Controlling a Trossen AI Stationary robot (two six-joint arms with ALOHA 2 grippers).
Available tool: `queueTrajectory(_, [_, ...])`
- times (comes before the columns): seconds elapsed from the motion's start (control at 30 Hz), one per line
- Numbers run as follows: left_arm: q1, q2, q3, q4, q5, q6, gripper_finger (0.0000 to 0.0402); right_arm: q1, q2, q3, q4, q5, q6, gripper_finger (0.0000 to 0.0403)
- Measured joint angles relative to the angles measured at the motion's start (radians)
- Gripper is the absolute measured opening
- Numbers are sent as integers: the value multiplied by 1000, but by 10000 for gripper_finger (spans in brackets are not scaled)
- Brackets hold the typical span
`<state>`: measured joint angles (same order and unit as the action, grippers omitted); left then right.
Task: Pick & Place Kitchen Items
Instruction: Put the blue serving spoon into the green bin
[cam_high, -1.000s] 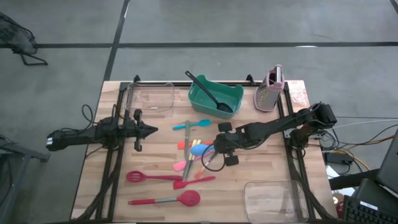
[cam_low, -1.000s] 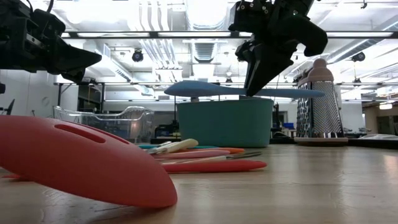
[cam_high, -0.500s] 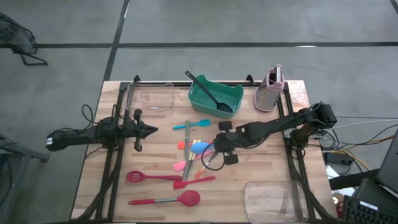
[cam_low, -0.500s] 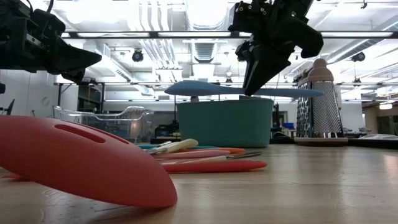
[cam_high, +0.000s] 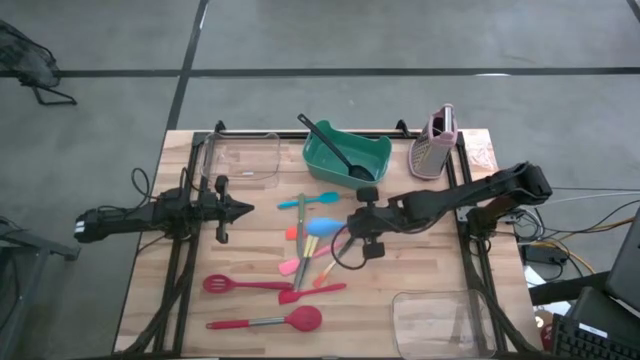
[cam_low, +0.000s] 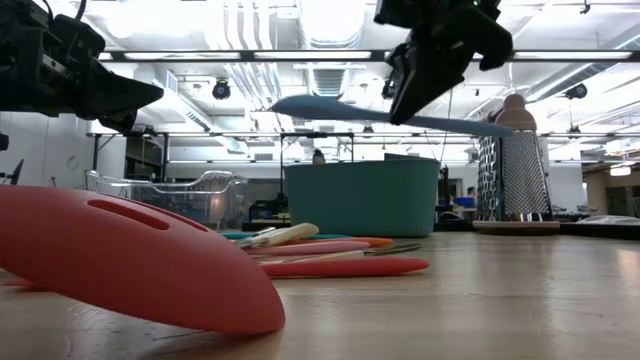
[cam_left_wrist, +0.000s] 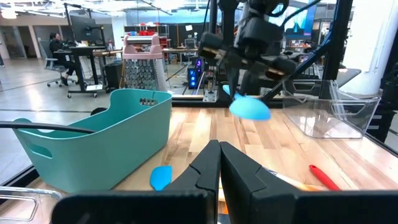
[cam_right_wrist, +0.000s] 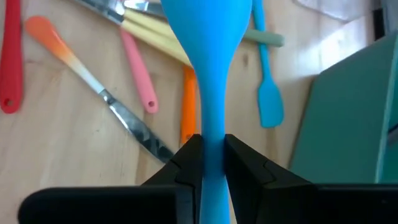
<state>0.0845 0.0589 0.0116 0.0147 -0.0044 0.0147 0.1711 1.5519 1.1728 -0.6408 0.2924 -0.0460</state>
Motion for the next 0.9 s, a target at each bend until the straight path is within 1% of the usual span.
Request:
queueTrajectory(0.07, [0, 0, 0, 0, 0, 0, 19, -5, -18, 0, -1, 3, 1, 43])
queueTrajectory(0.17, [0, 0, 0, 0, 0, 0, 19, -8, -47, 0, 0, 38, 1, 40])
queueTrajectory(0.37, [0, 0, 0, 0, 0, 0, 19, -24, -112, 0, 0, 90, 35, 48])
queueTrajectory(0.47, [0, 0, 0, 0, 0, 0, 19, -38, -143, 0, -1, 139, 64, 46])
queueTrajectory(0.53, [0, 0, 0, 0, 0, 0, 19, -53, -159, 0, 2, 196, 80, 41])
queueTrajectory(0.6, [0, 0, 0, 0, 0, 0, 19, -82, -172, 0, 15, 240, 103, 39])
queueTrajectory(0.67, [0, 0, 0, 0, 0, 0, 19, -124, -180, 0, 38, 257, 136, 38])
queueTrajectory(0.83, [0, 0, 0, 0, 0, 0, 19, -256, -175, 0, 94, 247, 148, 50])
queueTrajectory(0.9, [0, 0, 0, 0, 0, 0, 19, -317, -163, 0, 155, 208, 137, 50])
